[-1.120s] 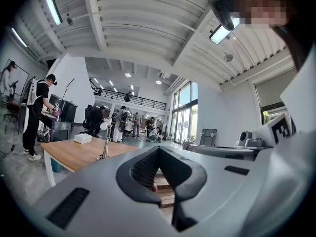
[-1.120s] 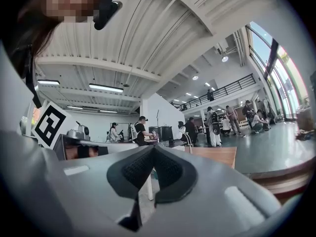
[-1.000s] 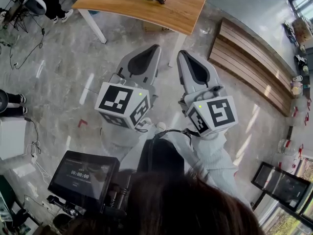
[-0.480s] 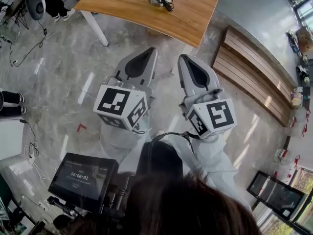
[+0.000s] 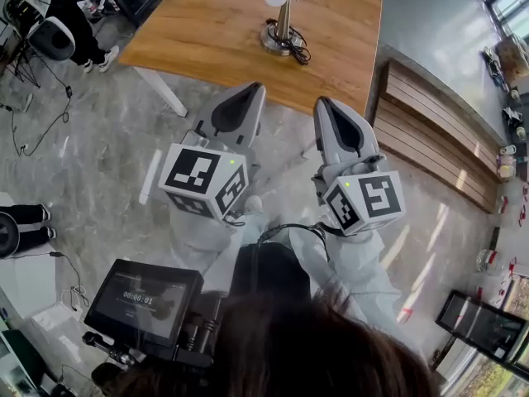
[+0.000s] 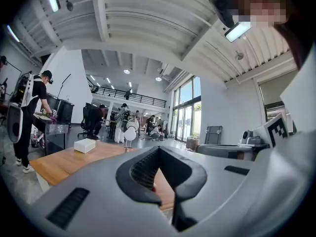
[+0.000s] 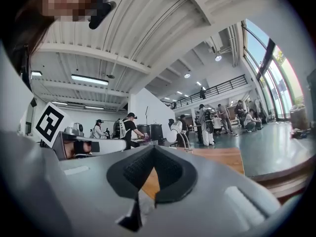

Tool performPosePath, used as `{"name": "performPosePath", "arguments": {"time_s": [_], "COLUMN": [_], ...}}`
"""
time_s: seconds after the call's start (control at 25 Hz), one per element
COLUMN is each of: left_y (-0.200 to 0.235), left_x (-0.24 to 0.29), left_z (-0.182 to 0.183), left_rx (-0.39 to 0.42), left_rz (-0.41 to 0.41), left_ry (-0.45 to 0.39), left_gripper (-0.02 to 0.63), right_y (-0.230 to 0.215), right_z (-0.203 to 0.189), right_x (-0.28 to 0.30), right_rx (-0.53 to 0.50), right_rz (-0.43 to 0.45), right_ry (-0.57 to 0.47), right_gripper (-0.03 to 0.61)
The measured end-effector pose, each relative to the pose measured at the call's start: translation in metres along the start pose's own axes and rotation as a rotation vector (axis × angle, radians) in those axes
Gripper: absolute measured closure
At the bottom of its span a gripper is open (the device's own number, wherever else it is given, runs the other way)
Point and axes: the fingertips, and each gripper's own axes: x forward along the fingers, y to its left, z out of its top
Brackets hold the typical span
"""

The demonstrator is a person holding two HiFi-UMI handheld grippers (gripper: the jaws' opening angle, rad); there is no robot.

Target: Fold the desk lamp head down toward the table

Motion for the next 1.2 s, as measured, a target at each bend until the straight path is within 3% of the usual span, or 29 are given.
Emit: {"name": "performPosePath", "arguments": {"time_s": [0.4, 0.56, 0.68, 0.76, 0.92, 1.0, 1.2], "left_y": [0.105, 0.137, 0.16, 0.173, 0.194, 0.203, 0.205], "left_x": [0.104, 0.161, 0.201, 0.222, 0.261, 0.278, 0.314], "left_z": [-0.027, -0.035, -0.026, -0.022, -0.028, -0.024, -0.017], "left_rx": [-0.072, -0.013, -0.064, -0.126, -0.133, -0.179, -0.331], "left_rz": [0.001, -0.038, -0.076, -0.112, -0.187, -0.231, -0.449], "left_ry": [0.089, 0.16, 0.166, 0.18, 0.277, 0.283, 0.344], "left_gripper": [0.614, 0.614, 0.614, 0.613, 0.613, 0.613, 0.611], "right_y": [-0.095, -0.138, -0.16, -0.17, -0.193, -0.204, -0.218], "right_z": [-0.025, -0.035, -0.048, -0.057, -0.082, -0.096, -0.12], "right_x": [0.113, 0.167, 0.204, 0.222, 0.257, 0.271, 0.3], "right_rx": [0.046, 0.061, 0.06, 0.056, 0.069, 0.087, 0.106], "right_rz": [-0.097, -0.083, -0.071, -0.062, -0.044, -0.055, -0.126], "right_ry": [0.074, 0.098, 0.137, 0.161, 0.209, 0.227, 0.261], "right_gripper": [0.578, 0.578, 0.578, 0.577, 0.577, 0.577, 0.577]}}
